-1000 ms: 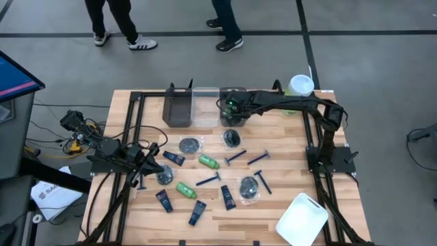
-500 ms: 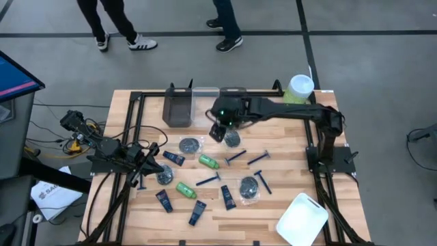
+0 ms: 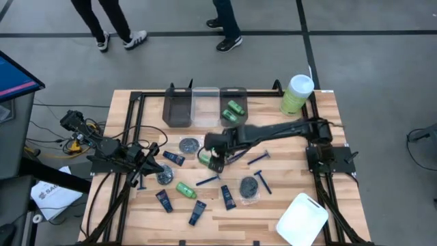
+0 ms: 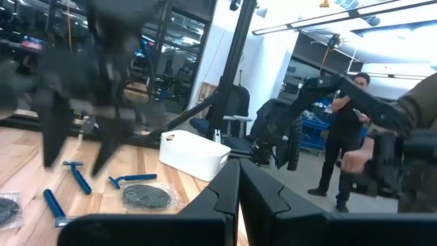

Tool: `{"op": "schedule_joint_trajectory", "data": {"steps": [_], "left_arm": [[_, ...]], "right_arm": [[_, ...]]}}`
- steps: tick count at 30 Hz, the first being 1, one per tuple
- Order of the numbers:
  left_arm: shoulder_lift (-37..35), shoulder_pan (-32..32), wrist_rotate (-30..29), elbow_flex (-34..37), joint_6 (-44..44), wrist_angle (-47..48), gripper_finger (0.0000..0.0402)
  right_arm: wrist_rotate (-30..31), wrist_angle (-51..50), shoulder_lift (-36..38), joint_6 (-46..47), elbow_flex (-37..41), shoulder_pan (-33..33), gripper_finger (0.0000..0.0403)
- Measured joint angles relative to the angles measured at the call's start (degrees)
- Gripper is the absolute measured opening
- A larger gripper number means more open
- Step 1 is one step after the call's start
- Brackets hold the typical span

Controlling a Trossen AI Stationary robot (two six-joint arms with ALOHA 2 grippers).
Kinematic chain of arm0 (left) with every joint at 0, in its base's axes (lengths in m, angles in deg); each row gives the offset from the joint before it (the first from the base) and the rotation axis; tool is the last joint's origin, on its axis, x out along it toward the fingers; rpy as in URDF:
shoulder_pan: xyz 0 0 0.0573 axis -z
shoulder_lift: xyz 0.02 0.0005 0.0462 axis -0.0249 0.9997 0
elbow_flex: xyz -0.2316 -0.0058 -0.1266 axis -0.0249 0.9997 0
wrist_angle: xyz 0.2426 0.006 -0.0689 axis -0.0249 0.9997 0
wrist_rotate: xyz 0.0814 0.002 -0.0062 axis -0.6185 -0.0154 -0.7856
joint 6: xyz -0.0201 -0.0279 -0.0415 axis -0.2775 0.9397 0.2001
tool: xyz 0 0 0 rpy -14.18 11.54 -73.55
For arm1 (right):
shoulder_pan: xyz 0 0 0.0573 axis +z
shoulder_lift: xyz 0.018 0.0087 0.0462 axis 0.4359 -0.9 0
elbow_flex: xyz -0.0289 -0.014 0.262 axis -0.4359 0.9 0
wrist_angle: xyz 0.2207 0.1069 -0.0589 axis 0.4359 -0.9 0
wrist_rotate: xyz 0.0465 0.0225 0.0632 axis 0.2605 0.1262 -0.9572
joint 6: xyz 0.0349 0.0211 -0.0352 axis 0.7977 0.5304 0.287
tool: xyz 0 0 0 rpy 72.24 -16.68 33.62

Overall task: Pick & Place Travel size toiletries
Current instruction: Put the green shampoo bottle into the right black bin

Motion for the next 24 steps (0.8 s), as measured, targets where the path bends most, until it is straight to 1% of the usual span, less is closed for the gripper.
{"op": "schedule_joint_trajectory", "data": {"steps": [5,10,19,21,24], "left_arm": [[0.0,0.0,0.0,0.0,0.0,0.0,0.0002],[0.0,0.0,0.0,0.0,0.0,0.0,0.0002],[0.0,0.0,0.0,0.0,0.0,0.0,0.0002],[0.0,0.0,0.0,0.0,0.0,-0.1,0.0002],[0.0,0.0,0.0,0.0,0.0,-0.3,0.0002]], "right_arm": [[0.0,-1.4,-4.4,-0.3,0.0,1.4,0.0241],[-0.6,-3.7,-8.1,-1.3,0.0,1.3,0.0241],[-2.2,-1.9,-8.7,-3.5,0.0,0.6,0.0241],[-4.1,-1.8,-8.8,-4.3,-0.2,0.4,0.0245],[-5.3,-2.6,-9.1,-4.4,0.0,0.4,0.0263]]}}
